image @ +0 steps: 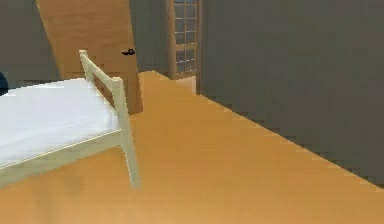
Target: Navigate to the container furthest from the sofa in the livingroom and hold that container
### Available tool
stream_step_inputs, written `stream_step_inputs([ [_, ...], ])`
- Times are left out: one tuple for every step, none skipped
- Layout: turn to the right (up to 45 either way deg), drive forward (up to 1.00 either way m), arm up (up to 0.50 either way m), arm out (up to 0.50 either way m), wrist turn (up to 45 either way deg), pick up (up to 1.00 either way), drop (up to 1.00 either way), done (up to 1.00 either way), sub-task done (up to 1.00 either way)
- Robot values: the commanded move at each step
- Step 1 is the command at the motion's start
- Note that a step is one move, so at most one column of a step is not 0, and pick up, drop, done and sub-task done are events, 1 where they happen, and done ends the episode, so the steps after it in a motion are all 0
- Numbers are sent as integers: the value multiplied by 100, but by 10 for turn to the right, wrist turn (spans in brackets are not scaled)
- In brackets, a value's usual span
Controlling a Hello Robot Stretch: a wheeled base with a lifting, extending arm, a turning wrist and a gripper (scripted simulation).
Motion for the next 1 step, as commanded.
stream_step_inputs([
  [30, 0, 0, 0, 0, 0, 0, 0, 0],
])
